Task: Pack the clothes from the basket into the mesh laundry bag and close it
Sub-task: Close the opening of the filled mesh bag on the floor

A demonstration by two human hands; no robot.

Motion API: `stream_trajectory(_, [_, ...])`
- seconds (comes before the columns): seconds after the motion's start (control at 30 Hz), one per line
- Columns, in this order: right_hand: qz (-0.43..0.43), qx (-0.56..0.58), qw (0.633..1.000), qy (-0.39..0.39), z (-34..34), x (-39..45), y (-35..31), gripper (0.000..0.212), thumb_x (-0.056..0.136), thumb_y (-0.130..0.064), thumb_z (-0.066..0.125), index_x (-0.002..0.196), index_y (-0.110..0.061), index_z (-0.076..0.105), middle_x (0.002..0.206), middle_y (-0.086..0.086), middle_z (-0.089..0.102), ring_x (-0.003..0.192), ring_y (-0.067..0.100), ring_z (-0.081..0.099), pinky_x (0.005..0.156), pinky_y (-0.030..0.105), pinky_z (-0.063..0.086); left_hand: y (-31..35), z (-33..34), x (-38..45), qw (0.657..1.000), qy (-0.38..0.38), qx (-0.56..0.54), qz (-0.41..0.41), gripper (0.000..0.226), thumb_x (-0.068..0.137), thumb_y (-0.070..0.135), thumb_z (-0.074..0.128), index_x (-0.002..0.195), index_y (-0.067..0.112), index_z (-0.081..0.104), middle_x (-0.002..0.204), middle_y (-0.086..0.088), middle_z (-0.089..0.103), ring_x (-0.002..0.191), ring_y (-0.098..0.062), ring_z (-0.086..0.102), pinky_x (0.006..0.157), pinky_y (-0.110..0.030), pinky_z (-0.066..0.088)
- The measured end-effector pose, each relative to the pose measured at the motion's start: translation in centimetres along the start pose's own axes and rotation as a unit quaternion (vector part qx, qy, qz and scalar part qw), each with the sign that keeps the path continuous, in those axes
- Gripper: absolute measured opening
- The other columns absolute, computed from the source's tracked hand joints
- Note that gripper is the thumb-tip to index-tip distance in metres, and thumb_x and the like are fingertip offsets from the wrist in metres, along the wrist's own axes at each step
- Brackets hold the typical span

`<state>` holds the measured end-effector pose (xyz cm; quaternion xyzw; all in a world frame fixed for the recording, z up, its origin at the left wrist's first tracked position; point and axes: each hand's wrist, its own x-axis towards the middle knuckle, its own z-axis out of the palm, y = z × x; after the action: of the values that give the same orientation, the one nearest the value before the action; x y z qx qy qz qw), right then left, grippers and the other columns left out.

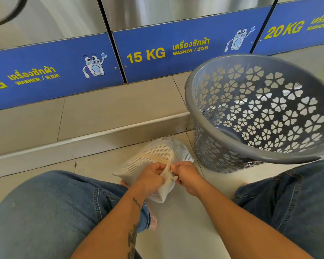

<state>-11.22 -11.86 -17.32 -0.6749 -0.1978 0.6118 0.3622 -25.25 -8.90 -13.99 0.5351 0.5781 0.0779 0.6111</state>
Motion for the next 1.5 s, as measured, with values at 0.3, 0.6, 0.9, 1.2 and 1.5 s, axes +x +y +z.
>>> stream_trajectory(0.3, [-0.020,0.021,0.999,0.024,0.4,0.6,0.7,0.024,0.095,-0.008,0.058,0.072,-0.012,0.065,0.066,-0.001,0.063,0.070,0.016,0.057,0.075,0.036,0.050,-0.2,-0.4,0.3,1.000,-0.017,0.015,0.006,0.044,0.077,-0.011,0.054,0.100,0.021,0.073,0.092,0.002,0.076,0.087,-0.010,0.067,0.072,-0.020,0.047])
stream_trajectory(0.6, [0.006,0.080,0.996,0.024,1.1,0.2,0.4,0.013,0.095,-0.017,0.064,0.097,-0.008,0.073,0.081,0.004,0.069,0.070,0.015,0.058,0.058,0.026,0.044,-0.2,0.7,0.3,0.998,0.059,-0.012,0.024,0.010,0.082,0.018,0.070,0.091,0.020,0.073,0.084,0.004,0.074,0.080,-0.013,0.068,0.071,-0.029,0.054])
stream_trajectory(0.9, [0.030,0.122,0.991,0.053,2.0,-0.3,1.0,0.008,0.093,-0.013,0.065,0.091,-0.011,0.073,0.068,-0.001,0.064,0.060,0.011,0.053,0.055,0.023,0.042,-0.2,0.8,0.7,0.998,0.051,-0.003,-0.025,0.010,0.080,0.011,0.070,0.088,0.010,0.075,0.085,-0.006,0.074,0.075,-0.017,0.066,0.064,-0.026,0.051])
stream_trajectory(1.2, [-0.027,0.017,0.996,0.079,2.8,-0.4,1.4,0.015,0.090,-0.009,0.061,0.081,-0.001,0.070,0.077,0.008,0.064,0.075,0.019,0.057,0.069,0.030,0.047,-0.7,0.7,1.3,0.995,0.029,0.085,-0.033,0.016,0.081,0.009,0.063,0.067,0.015,0.058,0.060,0.001,0.057,0.058,-0.014,0.052,0.054,-0.024,0.042])
stream_trajectory(1.5, [-0.034,0.040,0.996,0.071,2.3,-0.6,0.7,0.013,0.091,-0.008,0.064,0.081,-0.010,0.071,0.080,0.003,0.070,0.074,0.013,0.064,0.061,0.020,0.050,-1.3,0.8,2.0,0.996,0.038,0.085,-0.014,0.012,0.076,0.013,0.073,0.080,0.004,0.067,0.071,-0.003,0.065,0.064,-0.014,0.058,0.058,-0.025,0.051])
